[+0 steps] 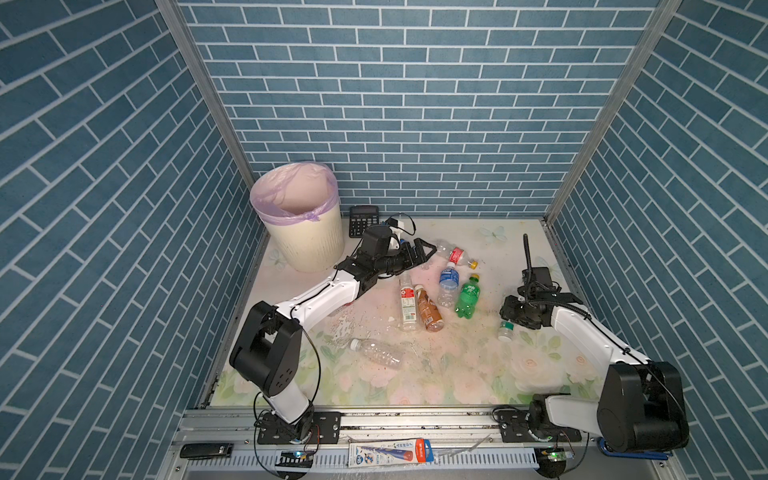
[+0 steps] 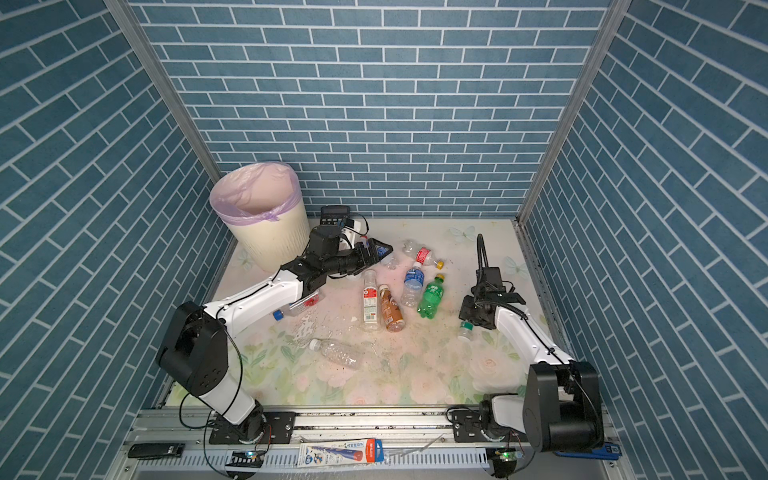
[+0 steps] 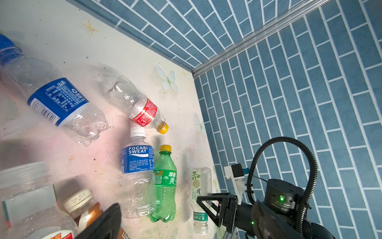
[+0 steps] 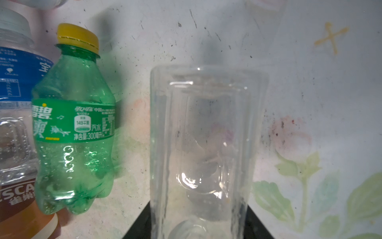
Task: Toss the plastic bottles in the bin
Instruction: 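Close the right gripper on the clear bottle beside the green Sprite bottle, then lift the clear bottle with the right gripper while the left gripper reaches for it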
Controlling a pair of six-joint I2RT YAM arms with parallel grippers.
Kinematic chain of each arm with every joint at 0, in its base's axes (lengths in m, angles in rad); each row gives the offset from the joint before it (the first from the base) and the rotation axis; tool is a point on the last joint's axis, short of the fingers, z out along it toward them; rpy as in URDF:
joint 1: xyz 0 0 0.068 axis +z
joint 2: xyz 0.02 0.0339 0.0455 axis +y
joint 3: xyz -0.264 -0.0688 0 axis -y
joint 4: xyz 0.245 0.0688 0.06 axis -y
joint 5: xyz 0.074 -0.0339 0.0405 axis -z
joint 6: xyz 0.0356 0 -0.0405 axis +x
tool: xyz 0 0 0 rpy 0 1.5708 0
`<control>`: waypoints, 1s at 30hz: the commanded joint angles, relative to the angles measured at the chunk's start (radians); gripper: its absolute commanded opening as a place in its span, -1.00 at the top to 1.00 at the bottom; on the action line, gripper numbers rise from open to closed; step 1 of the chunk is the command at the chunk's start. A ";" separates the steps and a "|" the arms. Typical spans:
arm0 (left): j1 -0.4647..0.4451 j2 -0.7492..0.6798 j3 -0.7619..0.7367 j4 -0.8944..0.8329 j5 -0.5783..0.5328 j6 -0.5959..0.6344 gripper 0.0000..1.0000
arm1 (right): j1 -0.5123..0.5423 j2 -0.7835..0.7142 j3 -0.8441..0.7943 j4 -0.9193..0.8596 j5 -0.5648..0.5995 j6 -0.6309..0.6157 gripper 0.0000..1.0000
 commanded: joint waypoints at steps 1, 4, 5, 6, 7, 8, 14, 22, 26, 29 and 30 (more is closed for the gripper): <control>0.005 -0.022 -0.008 -0.004 0.007 0.010 -0.99 | -0.003 0.008 0.032 -0.003 -0.009 -0.027 0.33; 0.006 -0.022 -0.011 -0.004 0.007 0.011 -0.99 | -0.005 0.015 0.032 0.000 -0.015 -0.026 0.33; 0.005 -0.023 -0.012 -0.004 0.007 0.010 -0.99 | -0.005 0.015 0.031 0.002 -0.014 -0.026 0.33; 0.006 -0.022 -0.012 -0.005 0.007 0.010 -0.99 | -0.005 0.015 0.032 0.001 -0.015 -0.025 0.33; 0.006 -0.023 -0.013 -0.006 0.006 0.012 -0.99 | -0.004 0.015 0.032 0.003 -0.015 -0.025 0.33; 0.006 -0.024 -0.012 -0.006 0.005 0.013 -0.99 | -0.005 0.016 0.031 0.002 -0.015 -0.025 0.33; 0.007 -0.017 -0.008 -0.006 0.012 0.011 -0.99 | -0.004 0.008 0.045 -0.016 -0.007 -0.028 0.33; 0.007 0.021 0.078 -0.030 0.034 0.015 -0.99 | 0.053 -0.029 0.182 -0.114 -0.016 -0.033 0.34; 0.008 0.049 0.134 -0.030 0.058 0.009 -0.99 | 0.148 -0.055 0.269 -0.148 -0.010 -0.037 0.34; 0.006 0.061 0.163 -0.027 0.078 0.009 -0.99 | 0.229 -0.070 0.316 -0.117 -0.036 -0.051 0.34; 0.006 0.065 0.170 -0.024 0.086 0.009 -0.99 | 0.251 -0.075 0.324 -0.091 -0.067 -0.053 0.34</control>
